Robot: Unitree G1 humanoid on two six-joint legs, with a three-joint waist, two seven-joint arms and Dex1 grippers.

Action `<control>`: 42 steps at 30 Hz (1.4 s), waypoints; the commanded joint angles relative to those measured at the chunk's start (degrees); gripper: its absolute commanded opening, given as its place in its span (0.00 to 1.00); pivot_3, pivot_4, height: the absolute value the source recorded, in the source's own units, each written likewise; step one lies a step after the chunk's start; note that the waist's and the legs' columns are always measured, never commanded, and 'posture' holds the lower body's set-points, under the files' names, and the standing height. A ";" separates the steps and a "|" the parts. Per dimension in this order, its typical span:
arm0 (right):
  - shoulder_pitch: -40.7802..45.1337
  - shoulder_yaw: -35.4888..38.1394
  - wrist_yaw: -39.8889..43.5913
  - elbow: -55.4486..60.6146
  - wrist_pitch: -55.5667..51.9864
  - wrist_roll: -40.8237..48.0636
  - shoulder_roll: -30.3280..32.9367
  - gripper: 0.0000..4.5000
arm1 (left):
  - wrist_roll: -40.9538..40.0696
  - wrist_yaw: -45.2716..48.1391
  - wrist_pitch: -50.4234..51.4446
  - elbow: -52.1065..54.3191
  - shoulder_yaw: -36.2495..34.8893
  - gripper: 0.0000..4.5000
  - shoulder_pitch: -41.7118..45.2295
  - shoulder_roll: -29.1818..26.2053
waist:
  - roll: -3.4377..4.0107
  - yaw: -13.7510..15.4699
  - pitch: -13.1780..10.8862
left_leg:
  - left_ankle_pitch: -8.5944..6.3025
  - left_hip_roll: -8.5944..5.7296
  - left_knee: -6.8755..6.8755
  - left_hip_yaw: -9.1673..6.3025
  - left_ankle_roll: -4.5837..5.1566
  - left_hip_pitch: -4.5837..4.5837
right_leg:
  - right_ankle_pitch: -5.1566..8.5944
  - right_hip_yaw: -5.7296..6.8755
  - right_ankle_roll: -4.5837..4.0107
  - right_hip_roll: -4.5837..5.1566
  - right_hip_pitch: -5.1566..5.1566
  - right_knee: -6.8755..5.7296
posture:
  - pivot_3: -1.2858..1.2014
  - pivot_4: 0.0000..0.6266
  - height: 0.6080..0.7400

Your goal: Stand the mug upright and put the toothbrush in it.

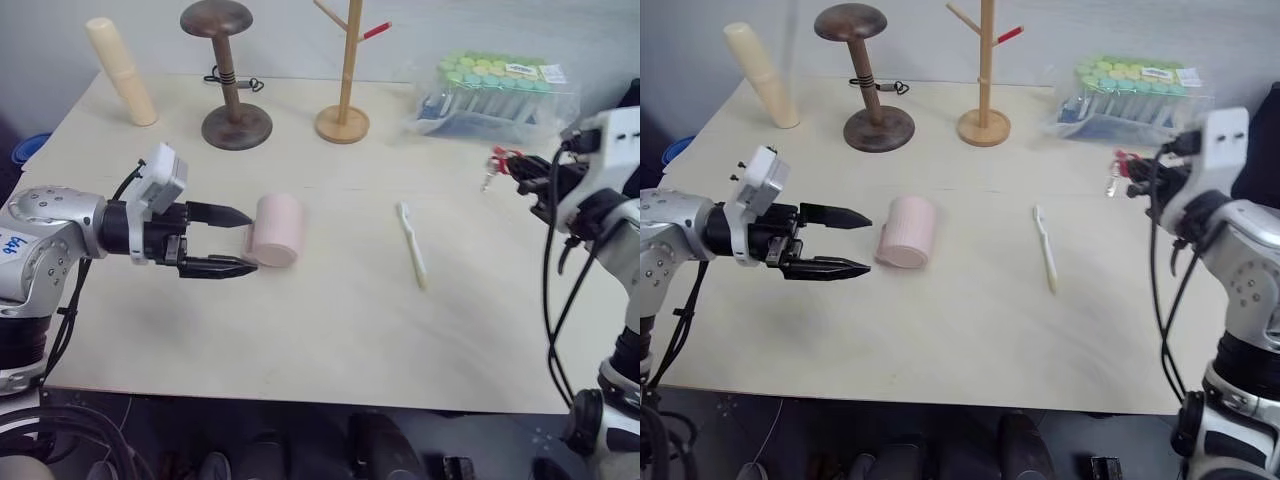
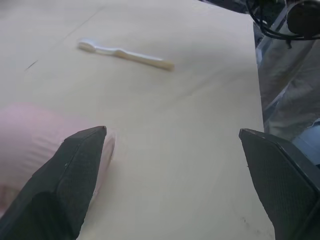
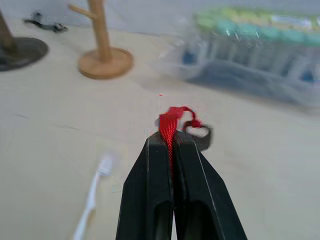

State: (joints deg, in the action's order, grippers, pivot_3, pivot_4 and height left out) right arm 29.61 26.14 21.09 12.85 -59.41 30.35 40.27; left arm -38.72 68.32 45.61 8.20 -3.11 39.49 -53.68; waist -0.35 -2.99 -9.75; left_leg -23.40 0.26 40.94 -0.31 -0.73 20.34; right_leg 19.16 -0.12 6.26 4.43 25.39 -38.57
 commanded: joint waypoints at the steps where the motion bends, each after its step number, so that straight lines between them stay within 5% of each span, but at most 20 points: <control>1: -4.63 0.87 -0.24 -5.62 5.10 -3.67 0.71 0.01 | -2.02 -0.99 1.11 1.83 -0.42 1.00 3.11 2.03 | 0.01 0.00 -0.01 | 0.05 -0.11 -0.01 0.04 0.09 0.00 | -0.04 -0.05 0.07 0.03 0.00 0.00 | 0.52 0.24 1.00; 6: -9.52 -1.88 -1.05 -11.45 12.11 -7.72 -1.81 0.05 | -2.41 -1.05 1.94 3.27 0.51 1.00 4.72 3.76 | 0.03 -0.21 -0.01 | 0.12 -0.14 -0.01 0.18 0.18 -0.06 | -0.12 -0.16 0.23 0.06 0.03 -0.01 | 0.52 0.24 1.00; 13: -14.84 -1.82 1.63 -8.91 13.97 -7.90 -1.01 0.55 | -2.43 -0.57 1.87 5.30 0.82 1.00 2.69 3.52 | 0.12 -0.06 -0.01 | 0.13 -0.01 0.01 0.15 0.17 -0.08 | -0.13 -0.16 0.26 0.07 0.03 -0.02 | 0.52 0.24 1.00; 19: -14.96 1.94 6.36 -1.38 7.58 -4.21 6.91 0.99 | -1.81 -1.95 2.18 3.99 -0.62 1.00 0.91 2.88 | 0.14 0.69 -0.01 | 0.14 -0.05 0.07 0.14 0.19 -0.06 | -0.17 -0.17 0.33 0.10 0.03 0.00 | 0.52 0.24 1.00; 27: -9.89 4.43 29.77 10.83 1.04 14.35 25.60 0.99 | -0.85 -20.99 18.10 -1.56 -10.86 1.00 -1.05 1.40 | 0.17 1.37 -0.04 | 0.13 0.09 0.08 0.06 0.20 -0.03 | -0.19 -0.20 0.37 0.06 -0.06 0.31 | 0.52 0.24 1.00; 33: -0.81 -0.81 37.77 16.98 -1.11 30.39 26.21 0.99 | 3.83 -37.34 34.82 -8.60 -12.54 1.00 3.08 5.36 | 0.10 1.77 -0.07 | 0.13 0.02 0.10 -0.09 0.20 -0.02 | -0.23 -0.17 0.45 0.13 -0.14 0.59 | 0.52 0.24 1.00; 42: 1.70 -8.51 39.29 17.54 4.83 28.42 24.91 0.99 | 12.26 -50.25 39.88 -23.46 -10.62 1.00 15.47 18.74 | -0.04 3.58 -0.04 | 0.16 -0.53 0.25 -0.62 0.30 0.35 | -0.41 0.56 0.77 0.60 -0.14 0.68 | 0.52 0.24 1.00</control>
State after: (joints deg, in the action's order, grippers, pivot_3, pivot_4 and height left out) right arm 31.61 17.51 59.79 30.57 -56.73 60.01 65.15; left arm -28.34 19.28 87.01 -13.54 -14.43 53.35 -34.85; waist -0.40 0.59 -9.79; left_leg -23.23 -0.31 41.19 -0.95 -0.41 20.73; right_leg 18.74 0.51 7.04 5.08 25.27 -37.88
